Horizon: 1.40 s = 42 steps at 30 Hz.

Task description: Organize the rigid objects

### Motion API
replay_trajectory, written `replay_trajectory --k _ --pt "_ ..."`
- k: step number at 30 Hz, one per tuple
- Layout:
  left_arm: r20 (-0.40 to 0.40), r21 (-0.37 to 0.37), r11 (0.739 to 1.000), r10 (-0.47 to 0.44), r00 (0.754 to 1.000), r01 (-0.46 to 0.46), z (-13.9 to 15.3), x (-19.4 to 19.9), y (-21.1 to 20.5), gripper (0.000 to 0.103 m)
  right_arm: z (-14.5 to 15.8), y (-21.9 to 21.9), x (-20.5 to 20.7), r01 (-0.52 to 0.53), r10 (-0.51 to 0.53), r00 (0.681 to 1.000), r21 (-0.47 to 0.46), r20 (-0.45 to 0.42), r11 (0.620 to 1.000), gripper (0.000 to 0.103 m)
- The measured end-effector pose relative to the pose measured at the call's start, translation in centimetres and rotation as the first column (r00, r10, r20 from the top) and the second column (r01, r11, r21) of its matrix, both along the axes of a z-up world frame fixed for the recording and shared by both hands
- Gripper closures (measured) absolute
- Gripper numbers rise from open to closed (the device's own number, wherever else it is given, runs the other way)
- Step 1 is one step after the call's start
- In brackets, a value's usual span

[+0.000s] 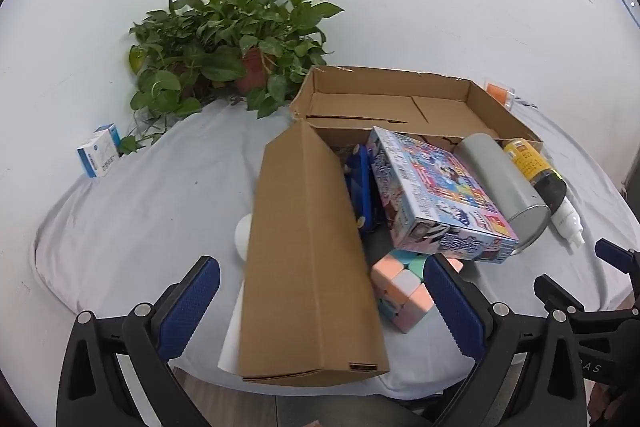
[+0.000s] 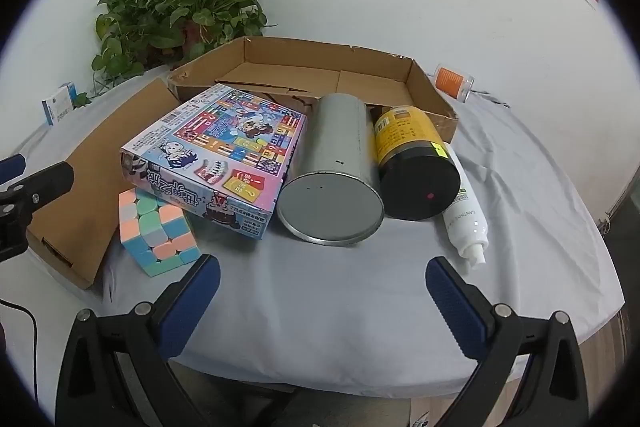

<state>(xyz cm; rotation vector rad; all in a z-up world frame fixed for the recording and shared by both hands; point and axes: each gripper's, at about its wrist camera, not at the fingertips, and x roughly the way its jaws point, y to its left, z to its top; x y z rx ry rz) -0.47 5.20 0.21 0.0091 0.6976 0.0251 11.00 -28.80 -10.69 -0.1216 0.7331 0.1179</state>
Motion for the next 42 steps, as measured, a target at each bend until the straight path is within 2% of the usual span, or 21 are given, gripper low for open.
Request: replay_trajectory --k 7,14,17,22,25,29,32,34,35,36,38,39,40,42 --pt "-0.061 -0.092 0.996 -0.006 0.998 0.001 -0.8 0.6 1.2 0.001 0.1 0.3 0.0 -0.01 0.01 1.0 0.006 -0.001 1.0 0.001" --pt "-0.033 -0.068 0.997 -0.048 0.998 0.046 -0.4 0.6 0.0 0.001 0.1 0.1 0.1 -0.011 0.011 1.0 0.011 -0.001 1.0 0.001" --pt "-0.032 -0.077 0.996 -0.034 0.999 0.032 -0.3 0.6 0.3 0.001 0.1 0.3 -0.1 -0.022 0.022 1.0 0.006 0.007 1.0 0.001" --pt "-0.036 -0.126 0.992 0.0 0.999 -0.004 -0.3 0.4 2.5 0.001 0.4 1.2 -0.3 -0.049 0.049 0.999 0.01 0.012 0.999 0.001" --pt "-0.036 -0.203 0.979 -0.011 0.999 0.003 -0.6 0.1 4.7 0.001 1.0 2.4 -0.8 -0.099 0.098 0.995 0.019 0.022 0.995 0.001" --pt "-0.064 -0.334 0.943 -0.026 0.998 0.003 -1.8 -0.3 8.5 0.001 2.3 4.9 -1.8 -0.215 0.213 0.976 0.063 0.04 0.975 0.001" --pt "-0.124 -0.448 0.894 -0.064 0.99 0.002 -3.7 -0.1 11.0 0.002 3.2 7.6 -2.5 -0.352 0.352 0.936 0.118 0.021 0.928 0.001" --pt "-0.143 -0.53 0.848 -0.107 0.984 0.016 -4.8 -0.1 12.0 0.008 3.4 9.6 -2.8 -0.428 0.432 0.902 0.13 -0.001 0.894 0.001" --pt "-0.144 -0.549 0.836 -0.12 0.982 0.022 -5.1 -0.1 12.0 0.011 3.4 10.6 -3.0 -0.458 0.463 0.886 0.131 -0.01 0.879 0.001" --pt "-0.139 -0.596 0.802 -0.148 0.979 0.037 -5.5 -0.1 12.3 0.016 3.4 11.6 -3.1 -0.483 0.489 0.872 0.127 -0.018 0.866 0.001" --pt "-0.131 -0.651 0.758 -0.179 0.975 0.052 -5.9 0.0 12.7 0.026 3.1 13.4 -3.1 -0.509 0.514 0.857 0.102 -0.03 0.855 0.003" --pt "-0.113 -0.676 0.733 -0.209 0.971 0.079 -5.8 0.2 12.6 0.029 2.9 14.1 -3.1 -0.517 0.521 0.853 0.086 -0.036 0.852 0.007" --pt "-0.1 -0.681 0.725 -0.226 0.969 0.099 -5.7 0.4 12.4 0.031 2.7 14.6 -3.0 -0.524 0.528 0.848 0.076 -0.046 0.848 0.01" --pt "-0.088 -0.69 0.709 -0.278 0.956 0.143 -5.6 1.1 11.6 0.043 2.4 15.2 -2.8 -0.532 0.536 0.842 0.068 -0.063 0.844 0.017"
